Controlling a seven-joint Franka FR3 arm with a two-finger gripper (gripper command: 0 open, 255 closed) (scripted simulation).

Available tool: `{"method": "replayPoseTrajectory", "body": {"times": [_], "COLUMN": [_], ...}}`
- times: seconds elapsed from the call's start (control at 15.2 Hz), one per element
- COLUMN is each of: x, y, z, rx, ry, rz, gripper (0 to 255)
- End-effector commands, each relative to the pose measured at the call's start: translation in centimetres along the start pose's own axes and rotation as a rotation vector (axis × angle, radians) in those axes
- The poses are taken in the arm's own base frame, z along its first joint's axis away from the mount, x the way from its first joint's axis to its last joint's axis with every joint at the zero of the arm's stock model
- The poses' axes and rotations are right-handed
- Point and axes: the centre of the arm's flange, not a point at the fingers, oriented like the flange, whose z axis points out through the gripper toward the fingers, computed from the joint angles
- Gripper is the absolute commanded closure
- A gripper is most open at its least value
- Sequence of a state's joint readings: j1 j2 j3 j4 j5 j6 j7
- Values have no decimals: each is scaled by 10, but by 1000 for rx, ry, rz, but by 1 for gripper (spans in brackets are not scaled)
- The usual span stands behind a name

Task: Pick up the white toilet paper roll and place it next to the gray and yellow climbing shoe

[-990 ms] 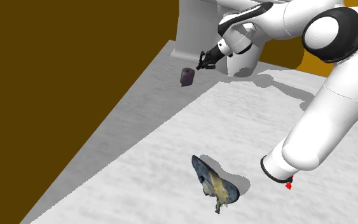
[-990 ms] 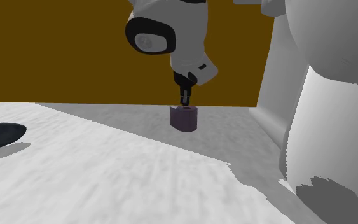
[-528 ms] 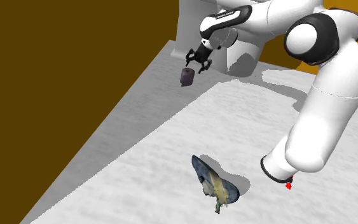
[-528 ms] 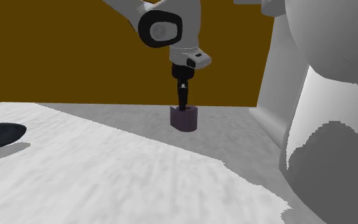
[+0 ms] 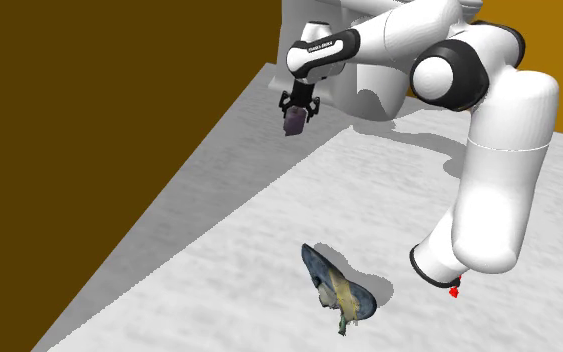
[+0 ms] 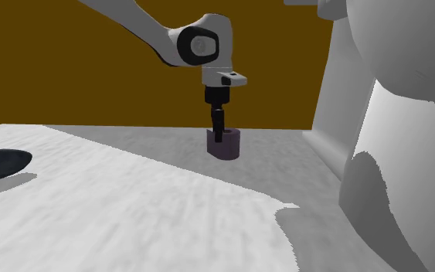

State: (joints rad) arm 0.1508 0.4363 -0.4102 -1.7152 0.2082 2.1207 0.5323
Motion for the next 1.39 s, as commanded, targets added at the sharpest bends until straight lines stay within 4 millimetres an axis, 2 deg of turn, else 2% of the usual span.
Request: {"method": "replayPoseTrajectory", "body": {"times": [0.0,0.53,0.59,1.19,1.32], "x": [2,2,2,2,2], "y": [-1,-1,-1,-1,-1], "z": [9,12,12,12,2], "rx": [-2,-2,-2,-1,-2], "ry": [1,1,1,1,1], "rz": [0,0,0,0,0], "gripper": [0,0,255,255,255]}}
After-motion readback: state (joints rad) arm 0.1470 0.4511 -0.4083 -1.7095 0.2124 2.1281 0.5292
